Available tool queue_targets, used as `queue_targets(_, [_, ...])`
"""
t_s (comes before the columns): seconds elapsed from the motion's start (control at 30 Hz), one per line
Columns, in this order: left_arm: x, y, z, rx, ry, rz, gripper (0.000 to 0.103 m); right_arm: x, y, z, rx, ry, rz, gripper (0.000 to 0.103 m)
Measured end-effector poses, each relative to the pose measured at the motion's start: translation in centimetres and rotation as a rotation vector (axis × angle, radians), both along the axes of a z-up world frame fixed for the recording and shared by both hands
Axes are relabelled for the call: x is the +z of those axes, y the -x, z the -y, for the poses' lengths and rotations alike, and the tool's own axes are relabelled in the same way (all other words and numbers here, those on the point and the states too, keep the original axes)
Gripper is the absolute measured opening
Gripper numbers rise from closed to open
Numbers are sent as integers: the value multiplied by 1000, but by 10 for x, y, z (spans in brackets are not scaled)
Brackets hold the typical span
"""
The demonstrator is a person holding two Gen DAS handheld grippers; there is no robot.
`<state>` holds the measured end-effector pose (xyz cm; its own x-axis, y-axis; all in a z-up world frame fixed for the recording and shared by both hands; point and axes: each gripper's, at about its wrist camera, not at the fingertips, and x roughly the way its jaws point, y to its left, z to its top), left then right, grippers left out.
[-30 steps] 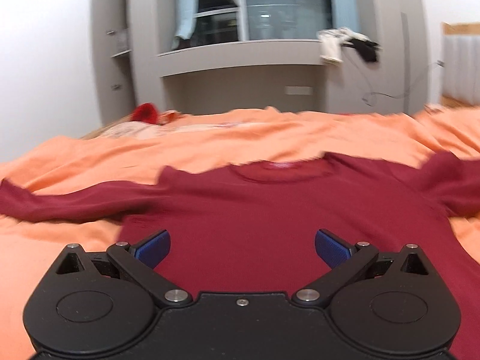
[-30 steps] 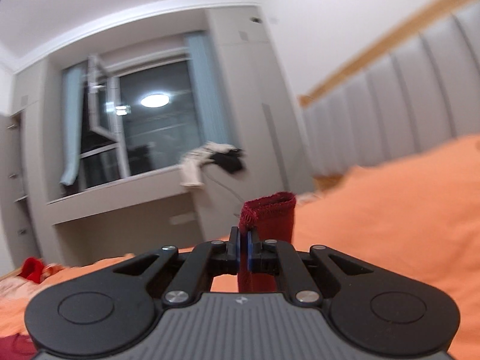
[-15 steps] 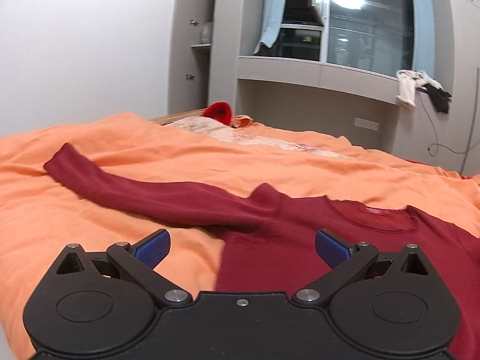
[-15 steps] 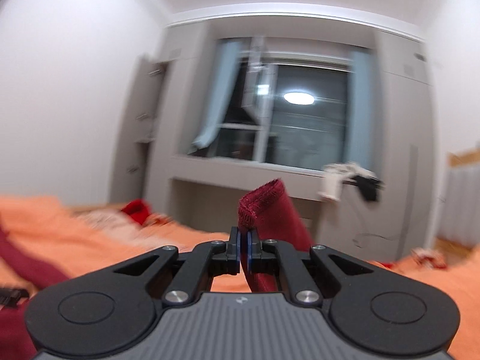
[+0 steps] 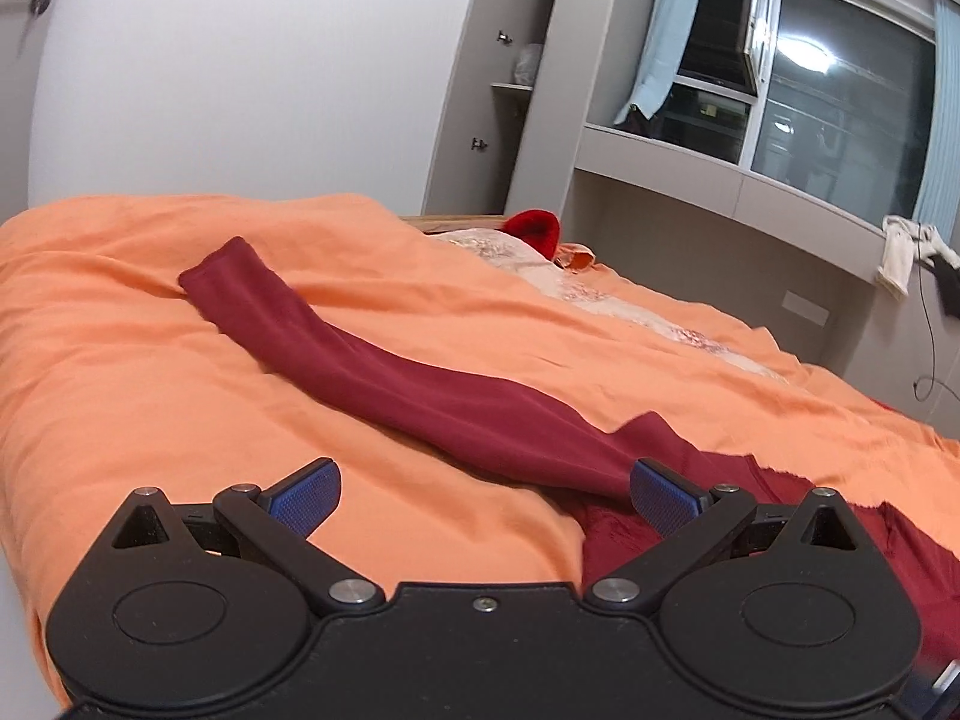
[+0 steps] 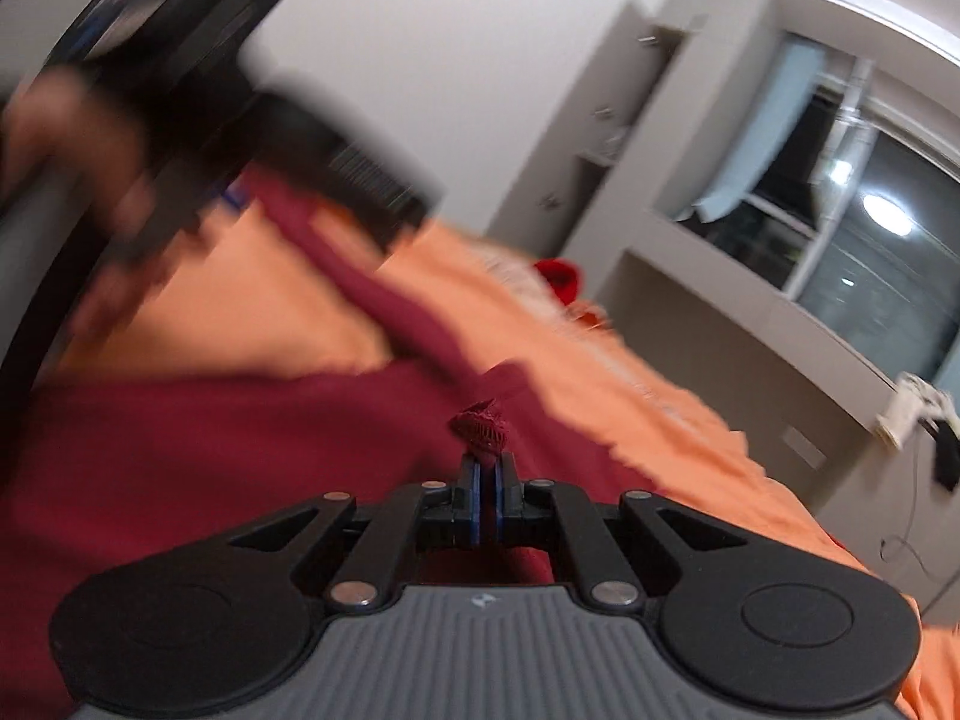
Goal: Fold small clothes
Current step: 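Lift the sleeve cuff with the right gripper and lay it across the sweater body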
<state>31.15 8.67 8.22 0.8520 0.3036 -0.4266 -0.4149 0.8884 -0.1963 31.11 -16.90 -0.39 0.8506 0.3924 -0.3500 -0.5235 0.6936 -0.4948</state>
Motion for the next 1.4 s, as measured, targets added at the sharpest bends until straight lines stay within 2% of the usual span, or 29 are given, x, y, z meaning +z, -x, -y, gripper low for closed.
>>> queue_targets(0.13, [0, -1, 3, -18, -2, -6, 102, -11, 14, -5, 61, 50, -44, 8])
queue_targets(0.2, [-1, -4, 8, -42, -3, -3, 103, -17, 28, -11, 92, 56, -63, 23])
queue_targets(0.27, [-1, -5, 16, -76, -6, -1, 103, -18, 38, -5, 114, 48, -55, 48])
queue_targets(0.33, [-3, -7, 24, -124, -4, -8, 103, -17, 44, 8, 123, 20, -56, 58])
queue_targets(0.47, [-11, -15, 38, -222, 21, -46, 102, -14, 50, 48, 55, -82, -92, 90])
queue_targets(0.57, [-17, -18, 51, -266, -7, -76, 103, -9, 44, 92, -43, -188, -126, 102])
queue_targets(0.7, [-26, -22, 77, -344, -98, -148, 102, 3, 18, 157, -189, -405, -230, 103])
queue_targets(0.87, [-39, -26, 101, -396, -191, -232, 102, 9, -34, 235, -486, -699, -333, 103])
queue_targets(1.0, [-47, -27, 109, -401, -252, -271, 103, 9, -74, 279, -622, -806, -346, 103])
queue_targets(1.1, [-47, -28, 109, -405, -259, -276, 103, 4, -102, 287, -632, -859, -387, 99])
queue_targets(1.2, [-48, -29, 107, -407, -249, -281, 103, 1, -123, 281, -630, -829, -399, 75])
queue_targets(1.23, [-48, -30, 107, -408, -248, -283, 103, 1, -126, 279, -636, -818, -389, 58])
queue_targets(1.27, [-48, -30, 108, -408, -248, -283, 103, 2, -127, 279, -650, -809, -373, 35])
queue_targets(1.33, [-47, -29, 108, -411, -247, -274, 103, 2, -126, 279, -683, -814, -339, 19])
queue_targets(1.37, [-46, -29, 107, -416, -243, -265, 103, 3, -122, 281, -687, -820, -322, 14])
queue_targets(1.4, [-45, -28, 106, -419, -233, -253, 103, 3, -119, 283, -711, -808, -299, 13])
